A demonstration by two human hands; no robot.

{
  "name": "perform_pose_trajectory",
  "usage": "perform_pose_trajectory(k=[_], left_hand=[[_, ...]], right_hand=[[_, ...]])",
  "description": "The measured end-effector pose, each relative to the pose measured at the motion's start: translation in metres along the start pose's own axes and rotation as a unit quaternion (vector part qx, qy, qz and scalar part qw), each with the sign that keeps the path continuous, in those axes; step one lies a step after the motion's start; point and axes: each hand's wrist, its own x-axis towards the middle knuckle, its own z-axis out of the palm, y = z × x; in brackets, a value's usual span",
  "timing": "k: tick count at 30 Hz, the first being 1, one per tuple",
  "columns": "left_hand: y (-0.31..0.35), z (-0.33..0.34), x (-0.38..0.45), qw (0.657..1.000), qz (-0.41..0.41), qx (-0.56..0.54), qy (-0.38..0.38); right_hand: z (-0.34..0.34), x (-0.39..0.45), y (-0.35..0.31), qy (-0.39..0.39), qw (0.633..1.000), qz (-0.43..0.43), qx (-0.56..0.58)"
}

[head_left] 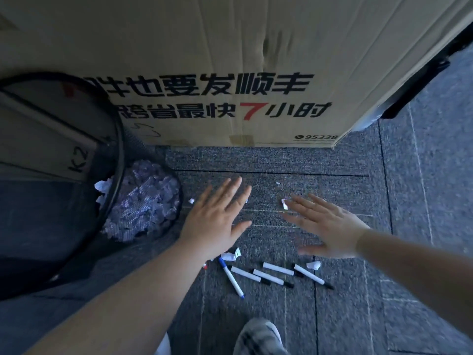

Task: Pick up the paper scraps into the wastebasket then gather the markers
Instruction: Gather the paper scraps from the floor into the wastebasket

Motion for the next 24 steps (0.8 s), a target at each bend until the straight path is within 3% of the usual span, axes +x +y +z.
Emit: perform_pose_trajectory(k=[7, 11, 18, 24], left_hand=[[-0.009, 0.067, -0.004, 0.997, 0.024, -0.006, -0.071], [-0.021, 0.085, -0.006, 0.996, 0.044, -0.01, -0.074], [-0.029, 0.098, -0.008, 0.997, 0.067, 0.022, -0.017], [-0.02, 0.099, -0.002, 0.998, -0.023, -0.001, 0.061]], right_hand=[[0.04, -0.011, 0.007, -0.042, 0.998, -0.046, -0.03], [0.052, -0.011, 0.008, -0.031, 0.995, -0.082, -0.054], [0.044, 0.026, 0.012, 0.008, 0.995, -0.064, -0.072], [0.036, 0.056, 0.001, 0.07, 0.997, 0.034, -0.024]])
